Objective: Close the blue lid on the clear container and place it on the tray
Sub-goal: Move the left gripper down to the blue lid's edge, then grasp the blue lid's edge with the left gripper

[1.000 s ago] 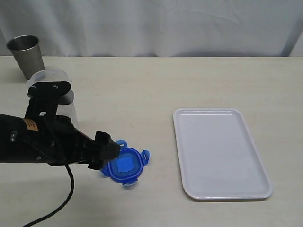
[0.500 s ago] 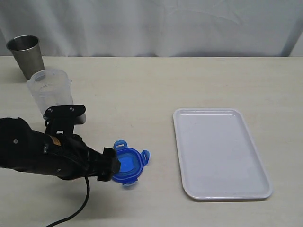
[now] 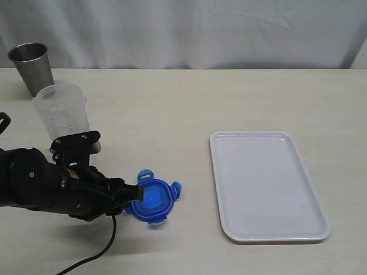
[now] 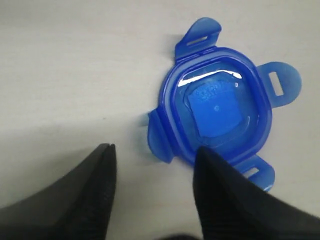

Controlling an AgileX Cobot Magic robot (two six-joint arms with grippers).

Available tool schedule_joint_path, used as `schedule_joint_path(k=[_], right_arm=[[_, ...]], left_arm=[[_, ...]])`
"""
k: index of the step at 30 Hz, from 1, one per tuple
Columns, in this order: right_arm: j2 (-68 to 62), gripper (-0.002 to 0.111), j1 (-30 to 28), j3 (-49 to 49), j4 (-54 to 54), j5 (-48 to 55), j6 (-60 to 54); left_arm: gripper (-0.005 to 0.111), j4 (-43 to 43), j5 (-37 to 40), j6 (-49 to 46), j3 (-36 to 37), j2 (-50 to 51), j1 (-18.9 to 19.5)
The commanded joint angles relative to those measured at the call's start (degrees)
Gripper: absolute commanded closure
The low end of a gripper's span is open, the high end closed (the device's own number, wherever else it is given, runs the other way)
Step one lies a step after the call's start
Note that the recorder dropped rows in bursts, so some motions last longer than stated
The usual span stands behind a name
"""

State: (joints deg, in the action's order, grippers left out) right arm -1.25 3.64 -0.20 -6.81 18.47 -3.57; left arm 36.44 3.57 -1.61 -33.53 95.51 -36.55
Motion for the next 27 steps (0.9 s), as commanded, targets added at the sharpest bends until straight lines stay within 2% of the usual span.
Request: schedule_joint_path(k=[1, 16, 21, 27], right_arm=[[0.0, 0.104, 0.2, 0.2, 0.0, -0.2, 0.1], [0.0, 0.104, 0.2, 0.2, 0.0, -0.2, 0.1], [0.0, 0.104, 0.2, 0.2, 0.0, -0.2, 0.1], [0.0, 0.104, 0.2, 0.2, 0.0, -0.2, 0.1]], left_arm=[[0.067, 0.6, 2.2, 0.4, 0.1, 0.1, -0.2], [0.067, 5.9, 3.2, 0.6, -1.6, 0.1, -0.2], [0.067, 6.2, 1.1, 0.6, -1.6, 0.1, -0.2], [0.067, 7.7, 0.3, 0.6, -1.6, 3.9, -0.2]])
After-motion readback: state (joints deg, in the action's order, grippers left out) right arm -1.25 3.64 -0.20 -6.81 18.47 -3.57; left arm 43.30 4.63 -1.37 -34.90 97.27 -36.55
